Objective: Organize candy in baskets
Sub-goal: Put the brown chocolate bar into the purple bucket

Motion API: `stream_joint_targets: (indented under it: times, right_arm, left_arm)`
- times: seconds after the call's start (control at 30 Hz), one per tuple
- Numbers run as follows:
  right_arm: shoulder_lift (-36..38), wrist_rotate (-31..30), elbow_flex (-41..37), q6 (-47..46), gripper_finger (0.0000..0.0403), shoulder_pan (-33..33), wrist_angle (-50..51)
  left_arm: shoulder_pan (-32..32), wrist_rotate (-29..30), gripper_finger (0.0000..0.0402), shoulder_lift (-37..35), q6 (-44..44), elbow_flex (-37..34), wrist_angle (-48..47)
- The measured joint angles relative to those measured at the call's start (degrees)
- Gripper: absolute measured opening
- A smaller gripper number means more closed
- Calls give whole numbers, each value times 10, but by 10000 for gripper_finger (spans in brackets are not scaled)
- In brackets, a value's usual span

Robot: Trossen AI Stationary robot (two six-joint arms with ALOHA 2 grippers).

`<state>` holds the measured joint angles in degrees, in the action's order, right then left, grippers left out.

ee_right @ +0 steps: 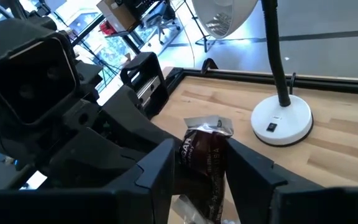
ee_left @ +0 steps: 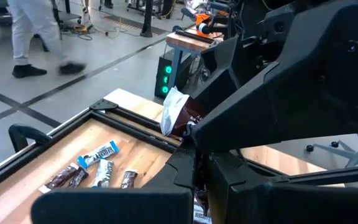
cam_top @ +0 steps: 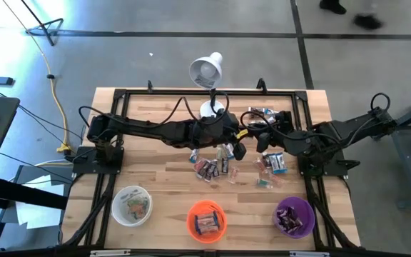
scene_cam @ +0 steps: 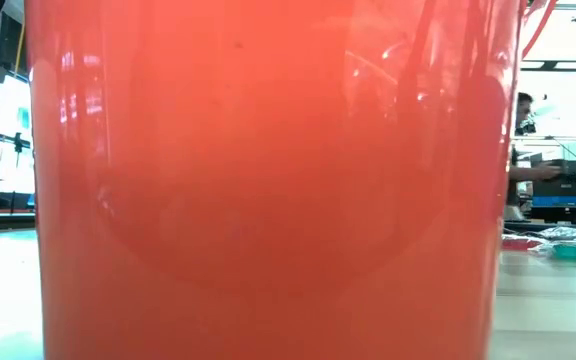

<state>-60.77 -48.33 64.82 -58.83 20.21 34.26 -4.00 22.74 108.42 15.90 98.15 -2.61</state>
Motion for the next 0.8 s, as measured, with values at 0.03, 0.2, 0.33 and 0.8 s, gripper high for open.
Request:
stream_joint_targets:
  times: [0.03, 0.2, 0.33, 0.8]
  right_arm:
    - [0, -2, 0, 3, 127, 0, 0]
    - [0, -7, 0, 9, 97, 0, -1]
    - [0, -7, 0, 15, 42, -3, -1]
    - [0, 19, 0, 24, 3, -3, 25]
  left_arm:
    - [0, 0, 0, 0, 0, 0, -1]
    - [-2, 1, 0, 0, 0, 0, -2]
    - [-2, 3, 0, 0, 0, 0, -4]
    - [-5, -34, 30, -5, -66, 0, -35]
